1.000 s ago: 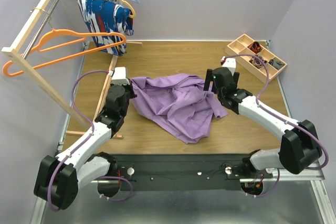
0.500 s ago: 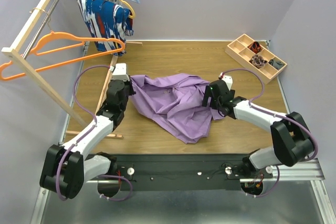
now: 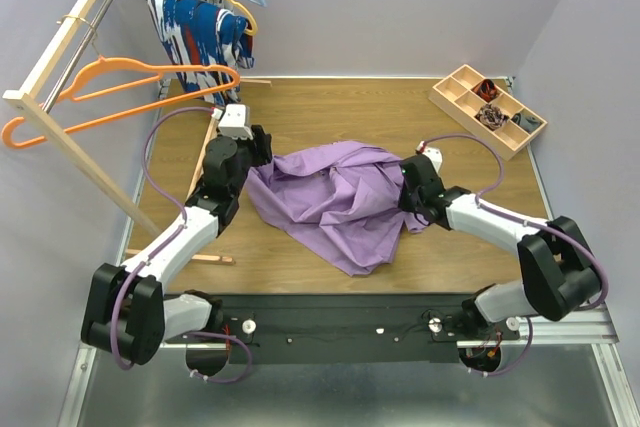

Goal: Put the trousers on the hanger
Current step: Fold the trousers

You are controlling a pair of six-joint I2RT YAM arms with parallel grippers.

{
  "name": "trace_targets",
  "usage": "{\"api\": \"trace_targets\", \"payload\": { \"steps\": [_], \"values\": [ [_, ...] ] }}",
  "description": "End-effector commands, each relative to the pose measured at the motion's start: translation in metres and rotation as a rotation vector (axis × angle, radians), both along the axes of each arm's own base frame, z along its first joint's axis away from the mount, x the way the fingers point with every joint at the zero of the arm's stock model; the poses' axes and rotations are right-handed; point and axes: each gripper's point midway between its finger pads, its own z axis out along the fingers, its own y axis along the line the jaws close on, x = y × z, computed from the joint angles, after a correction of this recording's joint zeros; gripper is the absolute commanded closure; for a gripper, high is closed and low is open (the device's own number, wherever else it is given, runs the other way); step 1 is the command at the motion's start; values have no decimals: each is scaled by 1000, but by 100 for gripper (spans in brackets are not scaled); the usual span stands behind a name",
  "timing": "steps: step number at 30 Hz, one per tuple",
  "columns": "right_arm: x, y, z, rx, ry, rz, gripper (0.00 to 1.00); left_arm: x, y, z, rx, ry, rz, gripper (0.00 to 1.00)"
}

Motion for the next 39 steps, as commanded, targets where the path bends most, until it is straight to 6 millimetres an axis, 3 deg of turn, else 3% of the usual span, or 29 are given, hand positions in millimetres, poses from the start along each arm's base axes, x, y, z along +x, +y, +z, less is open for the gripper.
{"api": "trace_targets", "payload": {
  "steps": [1, 4, 6, 7, 10, 11, 14, 18, 19, 22, 26, 28, 30, 32, 34, 35, 39],
  "values": [
    [6, 8, 28, 24, -46, 59, 99, -5, -8, 13, -13, -43, -62, 30],
    [16, 28, 68, 93, -110, 136, 99, -15, -10, 20, -29, -63, -89, 22],
    [19, 40, 89, 136, -148, 177, 99, -22, -15, 23, -46, -71, -117, 22],
    [23, 53, 111, 169, -190, 212, 99, -27, -16, 24, -56, -77, -126, 22],
    [20, 84, 137, 219, -226, 298, 99, -35, -19, 22, -75, -73, -137, 22],
    [22, 95, 154, 238, -257, 325, 99, -36, -19, 22, -77, -69, -138, 22],
    [13, 131, 174, 262, -286, 411, 99, -39, -16, 13, -83, -43, -123, 22],
    [-10, 183, 184, 284, -294, 531, 99, -41, -12, 8, -88, -33, -103, 22],
    [-25, 202, 186, 298, -294, 586, 99, -41, -12, 6, -88, -30, -100, 22],
    [-55, 244, 182, 329, -269, 707, 99, -44, -12, 7, -101, -30, -102, 21],
    [-92, 282, 167, 377, -200, 864, 99, -48, -14, 8, -118, -33, -118, 21],
    [-103, 293, 154, 381, -164, 917, 94, -51, -13, 9, -122, -38, -113, 21],
    [-109, 296, 147, 377, -145, 949, 66, -51, -11, 4, -114, -30, -106, 21],
    [-105, 289, 148, 357, -164, 915, 30, -51, -10, -1, -104, -18, -104, 21],
    [-95, 277, 156, 331, -209, 847, 19, -51, -15, -5, -98, -6, -127, 21],
    [-84, 261, 166, 293, -271, 777, 1, -50, -18, -4, -93, -6, -141, 21],
    [-54, 210, 182, 198, -377, 577, 0, -56, -43, -5, -86, -1, -243, 21]
  ]
}}
